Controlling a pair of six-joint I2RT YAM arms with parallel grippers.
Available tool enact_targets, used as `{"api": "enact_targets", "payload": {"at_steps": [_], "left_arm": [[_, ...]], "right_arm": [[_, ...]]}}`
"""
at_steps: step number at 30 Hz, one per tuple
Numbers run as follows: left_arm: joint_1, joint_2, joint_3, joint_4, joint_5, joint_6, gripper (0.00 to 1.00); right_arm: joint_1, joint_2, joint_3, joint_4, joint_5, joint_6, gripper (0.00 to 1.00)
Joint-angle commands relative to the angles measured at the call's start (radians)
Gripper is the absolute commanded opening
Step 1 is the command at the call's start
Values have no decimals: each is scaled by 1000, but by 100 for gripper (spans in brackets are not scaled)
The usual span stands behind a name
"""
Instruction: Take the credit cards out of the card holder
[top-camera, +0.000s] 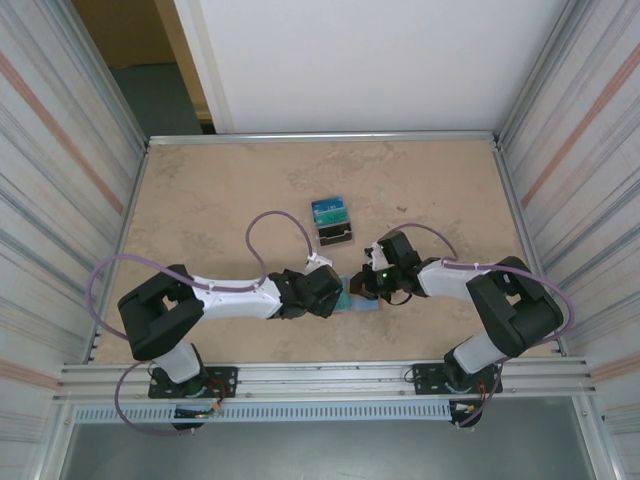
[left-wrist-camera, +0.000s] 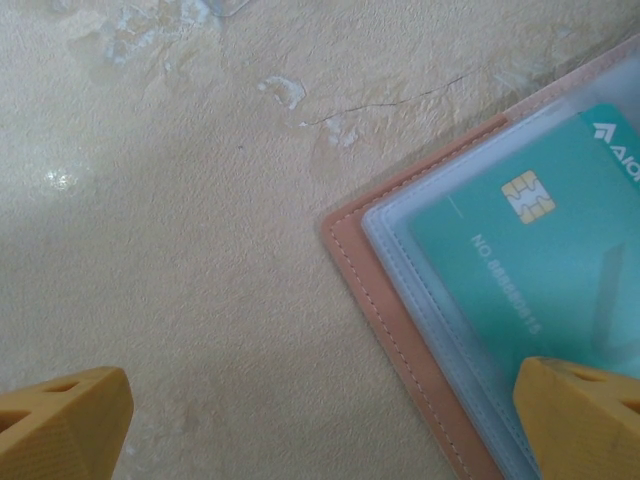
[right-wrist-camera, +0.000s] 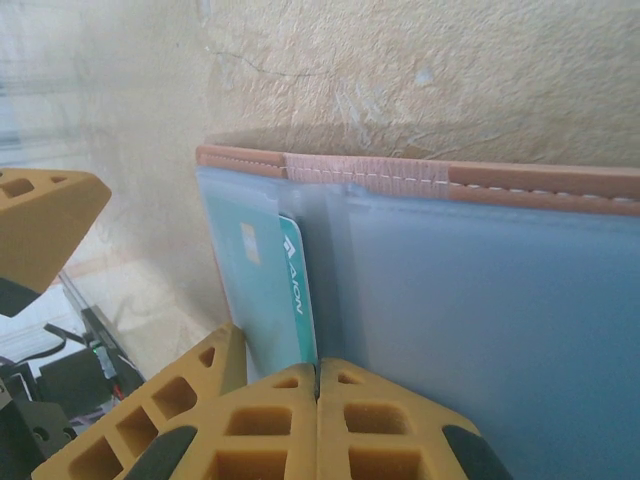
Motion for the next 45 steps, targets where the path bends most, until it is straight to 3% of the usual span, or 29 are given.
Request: {"api": "enact_targets", "payload": {"at_steps": [1, 21, 36, 45], "left_arm": [[-10, 32, 3, -70, 25, -12, 99], [-5, 20, 9, -83, 16, 7, 99], [-5, -4, 95, -56, 12, 109, 99], [16, 62, 125, -12, 45, 149, 99]], "right_arm": [[-17, -28, -14, -16, -14, -34, 5], [-81, -94, -13, -148, 22, -117, 0], [-86, -97, 8, -180, 24, -129, 1], [-84, -106, 7, -187, 30, -126, 1]]}}
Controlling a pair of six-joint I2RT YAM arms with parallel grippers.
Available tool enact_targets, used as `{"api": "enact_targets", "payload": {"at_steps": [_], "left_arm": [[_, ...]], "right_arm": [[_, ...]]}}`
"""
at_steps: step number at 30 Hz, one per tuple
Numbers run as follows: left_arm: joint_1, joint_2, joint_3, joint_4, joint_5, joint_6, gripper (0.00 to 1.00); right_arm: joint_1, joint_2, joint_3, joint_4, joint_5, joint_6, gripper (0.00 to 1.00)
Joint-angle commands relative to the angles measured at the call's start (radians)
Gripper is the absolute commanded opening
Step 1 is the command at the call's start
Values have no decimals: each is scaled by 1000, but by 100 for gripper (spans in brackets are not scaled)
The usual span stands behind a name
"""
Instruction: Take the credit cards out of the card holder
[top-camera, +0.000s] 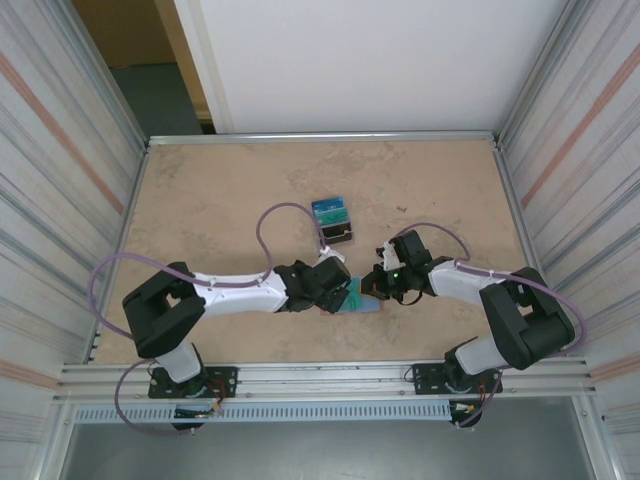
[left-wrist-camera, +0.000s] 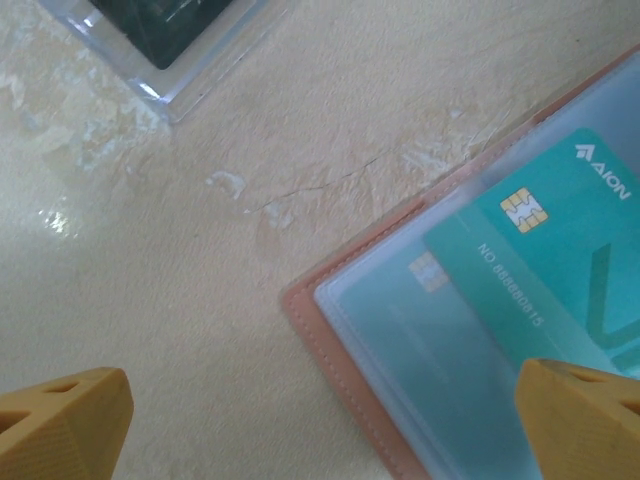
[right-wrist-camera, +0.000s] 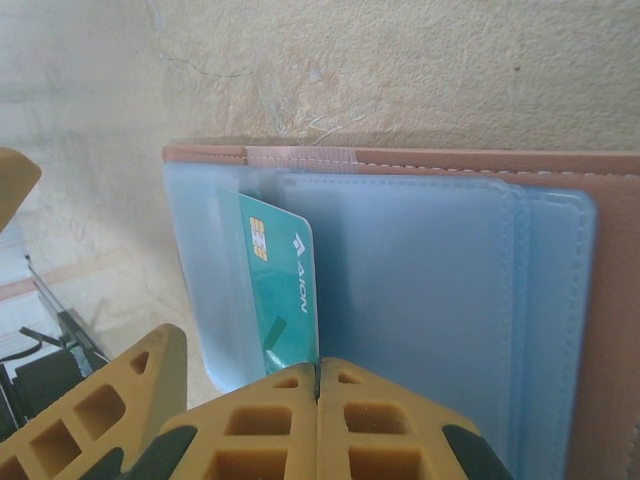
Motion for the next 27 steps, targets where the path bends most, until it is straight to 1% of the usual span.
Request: {"api": "enact_targets", "payload": {"at_steps": [1, 8, 20, 23, 27], "left_arm": [[11, 41, 25, 14, 19, 28, 99], [12, 87, 32, 9, 43, 27, 99], [12, 77, 13, -9, 43, 16, 99], [13, 81, 15, -6, 43, 16, 99], [13, 88, 14, -1, 49, 12, 99]], "right_arm": [[-8, -24, 19, -36, 20, -29, 1], [-8, -32, 17, -43, 25, -31, 2], [-28, -81, 5, -64, 35, -35, 3], [-28, -80, -2, -39, 16, -21, 6], [-25, -75, -22, 39, -31, 22, 15]]}}
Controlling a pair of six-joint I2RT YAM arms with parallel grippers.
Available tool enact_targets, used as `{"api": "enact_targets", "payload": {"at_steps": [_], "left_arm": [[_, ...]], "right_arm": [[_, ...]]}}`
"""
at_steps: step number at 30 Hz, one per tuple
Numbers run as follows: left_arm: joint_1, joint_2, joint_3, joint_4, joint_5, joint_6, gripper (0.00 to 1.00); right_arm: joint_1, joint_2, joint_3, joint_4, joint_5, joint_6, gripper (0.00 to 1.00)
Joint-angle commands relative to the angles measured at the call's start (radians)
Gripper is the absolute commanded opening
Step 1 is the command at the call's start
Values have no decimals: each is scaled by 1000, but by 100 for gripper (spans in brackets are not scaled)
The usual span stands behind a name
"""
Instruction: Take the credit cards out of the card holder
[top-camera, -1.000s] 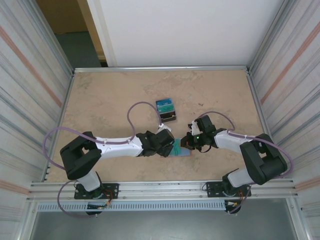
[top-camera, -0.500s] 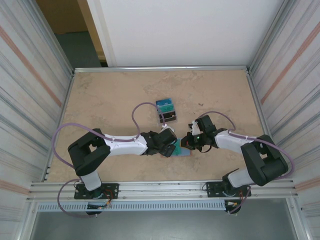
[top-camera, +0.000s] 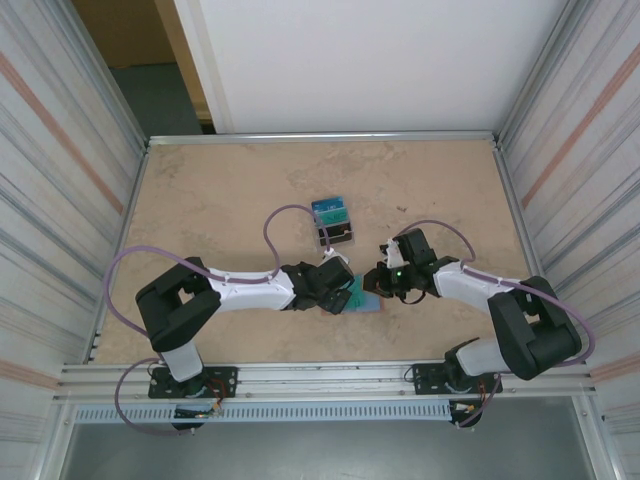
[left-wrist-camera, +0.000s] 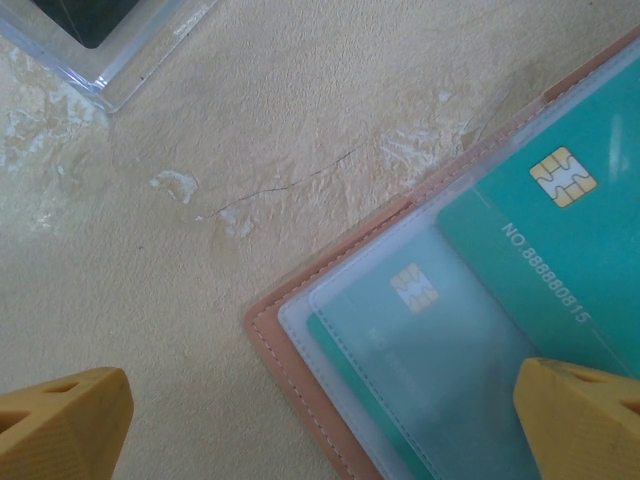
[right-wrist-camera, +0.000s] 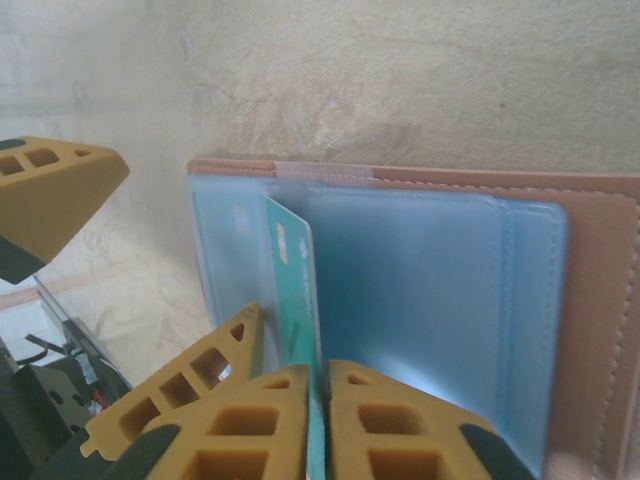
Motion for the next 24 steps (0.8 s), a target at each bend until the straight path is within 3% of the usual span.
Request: {"api": "enact_targets", "payload": {"at_steps": [1, 8, 15, 24], "left_arm": [[5, 19, -3, -28, 13, 0, 99], [6, 20, -9, -11, 31, -10, 99], [5, 18, -10, -9, 32, -13, 99], [5, -22, -35, -17, 10, -20, 99]], "right_arm": [[-4, -14, -26, 71, -47, 40, 17], [30, -4, -48, 145, -37, 73, 21], [80, 60, -33, 198, -16, 93, 15], [82, 12, 3, 53, 80, 32, 8]]}}
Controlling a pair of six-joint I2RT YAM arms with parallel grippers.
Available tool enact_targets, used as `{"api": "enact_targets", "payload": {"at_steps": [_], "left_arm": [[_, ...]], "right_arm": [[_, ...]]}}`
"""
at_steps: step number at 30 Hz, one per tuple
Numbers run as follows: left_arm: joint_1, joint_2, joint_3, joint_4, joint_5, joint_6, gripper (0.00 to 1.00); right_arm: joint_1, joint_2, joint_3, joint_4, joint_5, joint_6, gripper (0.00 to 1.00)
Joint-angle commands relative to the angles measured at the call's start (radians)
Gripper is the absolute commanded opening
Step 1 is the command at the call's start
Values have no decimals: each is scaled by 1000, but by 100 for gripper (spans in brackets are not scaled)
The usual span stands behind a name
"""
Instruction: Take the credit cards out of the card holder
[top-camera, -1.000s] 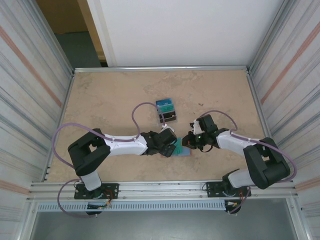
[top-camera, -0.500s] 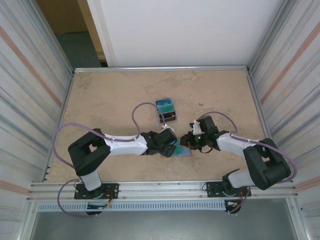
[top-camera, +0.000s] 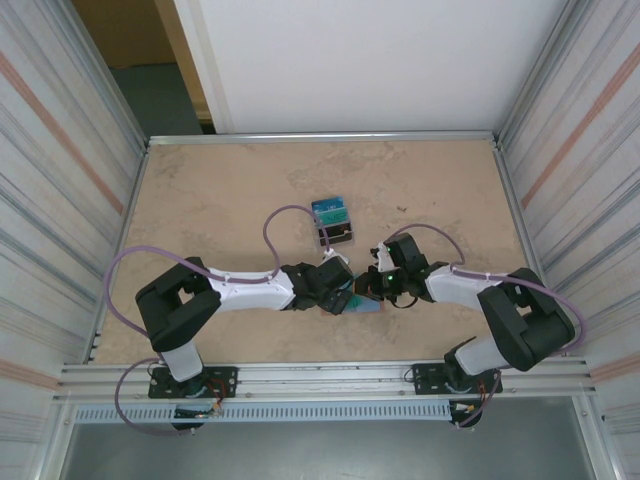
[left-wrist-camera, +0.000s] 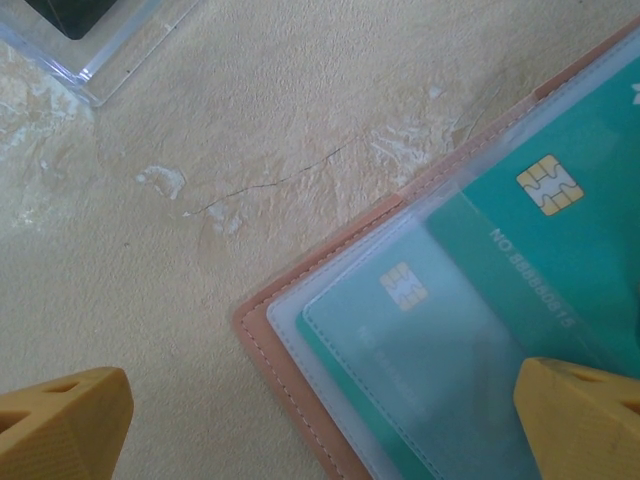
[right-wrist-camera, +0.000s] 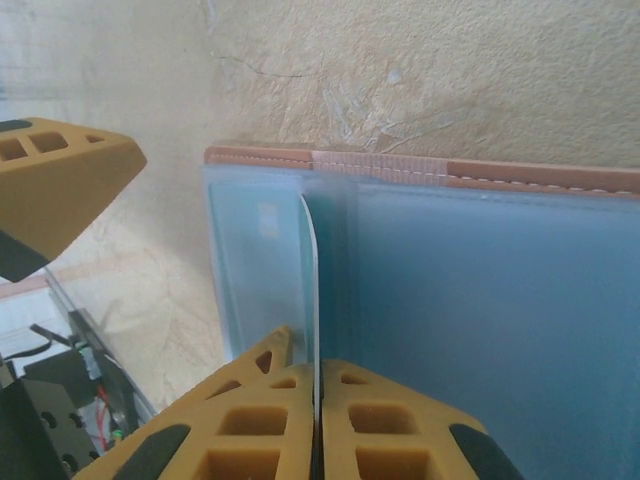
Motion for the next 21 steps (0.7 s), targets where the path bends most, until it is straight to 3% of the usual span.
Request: {"api": "enact_targets", "payload": {"at_steps": [1, 11, 21], "left_arm": [[5, -24, -32, -27, -11, -7, 99], [17, -112, -29, -49, -63, 22, 99], [49, -336, -57, -73, -146, 57, 99]], "right_arm": [[-1, -52, 34, -111, 76, -42, 8], [-18, -225, 68, -324, 192, -157, 5], [-12, -489, 101, -407, 192, -285, 0]]}}
